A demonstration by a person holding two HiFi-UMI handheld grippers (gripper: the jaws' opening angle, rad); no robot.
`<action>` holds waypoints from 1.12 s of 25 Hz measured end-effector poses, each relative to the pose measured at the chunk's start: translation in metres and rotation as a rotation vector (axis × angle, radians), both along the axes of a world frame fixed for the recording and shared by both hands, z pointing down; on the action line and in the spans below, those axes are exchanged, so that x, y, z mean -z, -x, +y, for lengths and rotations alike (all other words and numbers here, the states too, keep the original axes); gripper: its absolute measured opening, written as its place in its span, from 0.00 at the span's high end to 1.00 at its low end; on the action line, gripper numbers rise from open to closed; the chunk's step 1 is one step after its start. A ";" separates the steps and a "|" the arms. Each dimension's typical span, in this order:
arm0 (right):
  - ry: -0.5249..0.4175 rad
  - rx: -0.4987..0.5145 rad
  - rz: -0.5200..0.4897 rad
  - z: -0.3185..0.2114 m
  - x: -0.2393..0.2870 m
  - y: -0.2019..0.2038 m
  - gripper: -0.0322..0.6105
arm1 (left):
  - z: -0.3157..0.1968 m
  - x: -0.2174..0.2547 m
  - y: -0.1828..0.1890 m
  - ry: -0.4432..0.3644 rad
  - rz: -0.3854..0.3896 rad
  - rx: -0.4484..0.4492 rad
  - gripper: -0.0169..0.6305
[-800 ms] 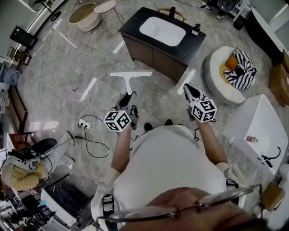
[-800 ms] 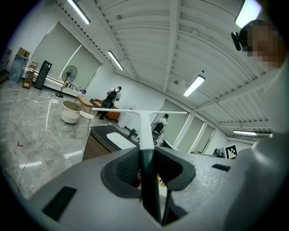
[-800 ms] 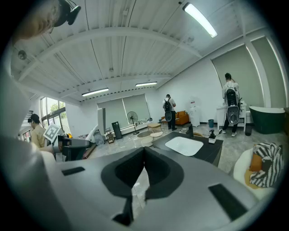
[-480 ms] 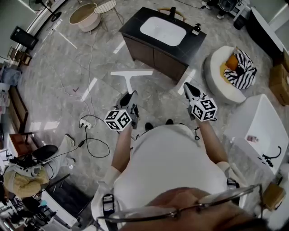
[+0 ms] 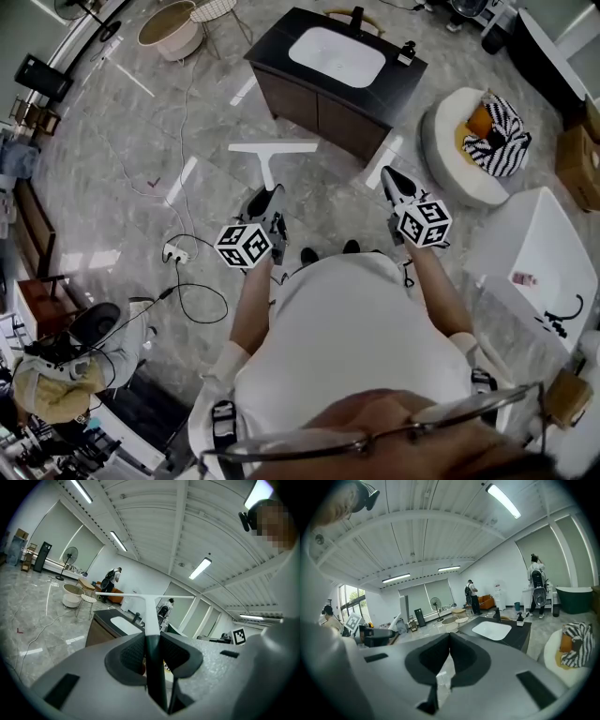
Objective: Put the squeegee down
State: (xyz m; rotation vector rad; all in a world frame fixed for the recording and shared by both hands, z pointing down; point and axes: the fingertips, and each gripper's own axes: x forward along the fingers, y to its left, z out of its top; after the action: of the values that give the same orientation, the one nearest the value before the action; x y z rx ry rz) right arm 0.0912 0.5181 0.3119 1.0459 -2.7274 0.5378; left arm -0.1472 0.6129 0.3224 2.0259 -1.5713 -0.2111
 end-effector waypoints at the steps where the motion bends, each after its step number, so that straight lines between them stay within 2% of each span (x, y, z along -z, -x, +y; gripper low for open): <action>1: 0.001 -0.001 0.003 0.001 -0.001 0.002 0.94 | 0.000 0.000 0.001 0.001 0.001 -0.003 0.83; 15: 0.007 -0.016 0.044 0.038 -0.015 0.039 0.94 | 0.022 -0.006 0.029 -0.011 0.000 -0.071 0.83; 28: -0.003 -0.001 0.073 0.046 -0.015 0.060 0.94 | 0.034 -0.017 0.055 0.005 0.014 -0.065 0.83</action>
State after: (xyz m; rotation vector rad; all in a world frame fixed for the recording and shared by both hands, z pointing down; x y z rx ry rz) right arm 0.0308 0.5637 0.3274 1.0471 -2.6648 0.4864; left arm -0.2018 0.6468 0.3395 2.0635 -1.4929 -0.1958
